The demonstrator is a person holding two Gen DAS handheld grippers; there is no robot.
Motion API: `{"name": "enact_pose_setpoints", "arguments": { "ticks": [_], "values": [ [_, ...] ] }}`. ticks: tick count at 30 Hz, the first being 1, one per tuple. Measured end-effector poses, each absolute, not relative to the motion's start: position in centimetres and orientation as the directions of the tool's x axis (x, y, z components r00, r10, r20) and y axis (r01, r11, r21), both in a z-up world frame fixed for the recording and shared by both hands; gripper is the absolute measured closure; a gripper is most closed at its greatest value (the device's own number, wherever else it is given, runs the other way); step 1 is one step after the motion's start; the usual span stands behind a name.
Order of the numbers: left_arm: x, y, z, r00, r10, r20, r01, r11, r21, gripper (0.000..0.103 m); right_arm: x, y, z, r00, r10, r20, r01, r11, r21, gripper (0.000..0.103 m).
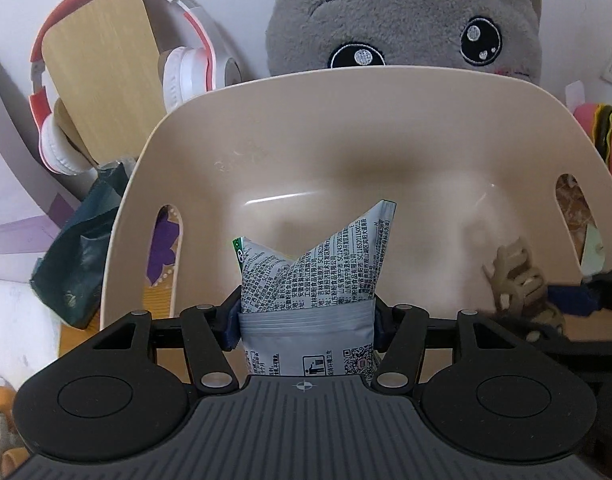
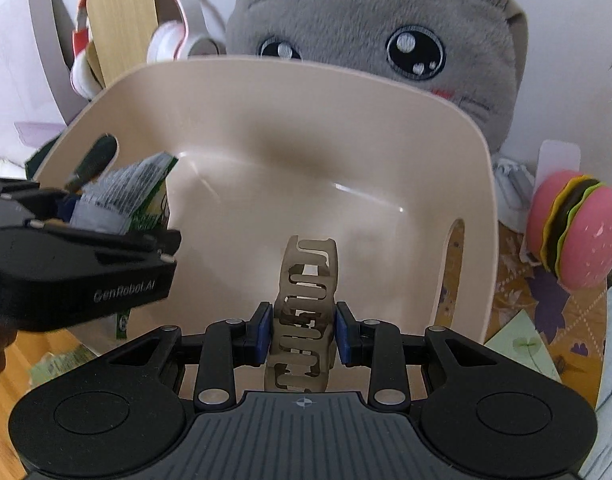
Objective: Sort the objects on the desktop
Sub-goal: 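Carry both held items over the beige basket and open both tools, then reach the left tool to the white scrunchie while the right tool reaches the wrapped white packet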
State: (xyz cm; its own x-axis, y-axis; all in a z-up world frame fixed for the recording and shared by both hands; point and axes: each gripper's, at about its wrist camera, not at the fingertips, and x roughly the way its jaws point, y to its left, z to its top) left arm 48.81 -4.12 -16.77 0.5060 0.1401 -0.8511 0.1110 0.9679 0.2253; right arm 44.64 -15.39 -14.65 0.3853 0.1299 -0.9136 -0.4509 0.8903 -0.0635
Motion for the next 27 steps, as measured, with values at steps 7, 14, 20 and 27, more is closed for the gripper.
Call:
{"name": "enact_pose_setpoints", "arguments": {
  "ticks": [7, 14, 20, 27],
  "values": [
    [47.7, -2.9, -14.9, 0.584, 0.094, -0.807, 0.086, 0.981, 0.176, 0.031, 43.7, -15.7, -14.0, 0.398, 0.125, -0.909, -0.469, 0.879, -0.085, 0.048],
    [46.7, -2.3, -11.6, 0.64, 0.062, -0.766, 0.099, 0.982, 0.161, 0.029, 42.3, -14.6, -11.6, 0.454, 0.144, -0.879, -0.484, 0.868, -0.108, 0.024],
    [44.8, -1.3, -8.8, 0.68, 0.04, -0.732, 0.104, 0.983, 0.15, 0.027, 40.4, -14.9, -9.1, 0.497, 0.169, -0.851, -0.463, 0.881, -0.095, 0.009],
    [41.7, 0.8, -6.7, 0.703, 0.003, -0.711, 0.132, 0.982, 0.134, 0.021, 37.3, -16.1, -6.7, 0.559, 0.166, -0.813, -0.409, 0.908, -0.096, 0.0]
  ]
}}
